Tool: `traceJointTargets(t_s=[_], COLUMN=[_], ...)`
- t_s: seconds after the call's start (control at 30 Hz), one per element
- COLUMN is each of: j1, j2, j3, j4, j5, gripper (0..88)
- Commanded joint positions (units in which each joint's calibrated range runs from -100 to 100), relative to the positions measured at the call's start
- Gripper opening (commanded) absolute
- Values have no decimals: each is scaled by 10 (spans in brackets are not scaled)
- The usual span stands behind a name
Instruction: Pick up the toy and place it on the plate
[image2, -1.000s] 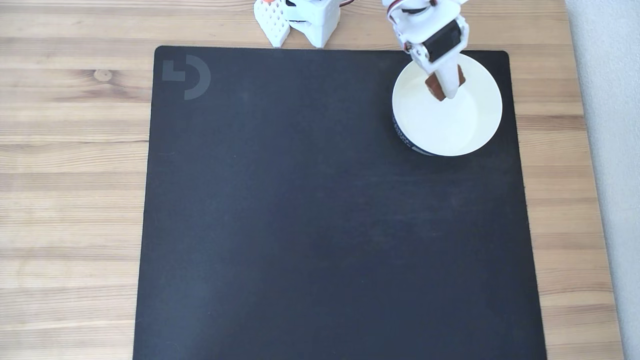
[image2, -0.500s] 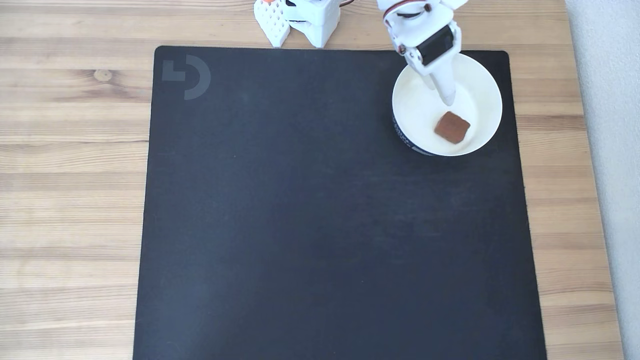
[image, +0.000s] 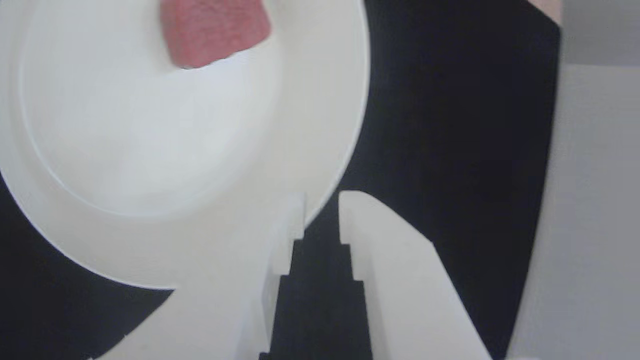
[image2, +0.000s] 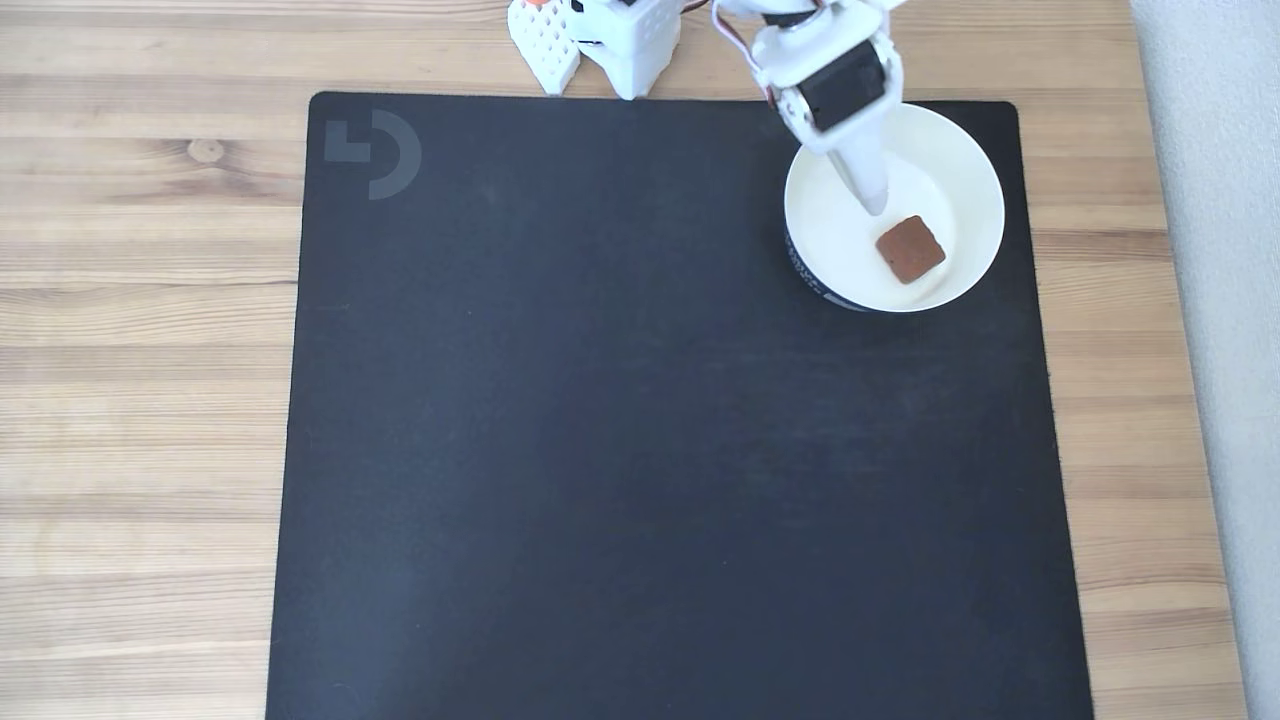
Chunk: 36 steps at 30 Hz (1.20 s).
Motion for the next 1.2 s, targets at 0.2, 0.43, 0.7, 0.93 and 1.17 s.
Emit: traceJointTargets(t_s=[0.2,0.43,0.7,0.93,1.17], j1=[272,398,406,439,439], j2=[-230,-331,-424,-427,-427], j3=[85,185,298,305,305], j4=[-9,-9,-2,54,131], j5=[18,67,117,121,138], gripper=[22,22,22,22,24])
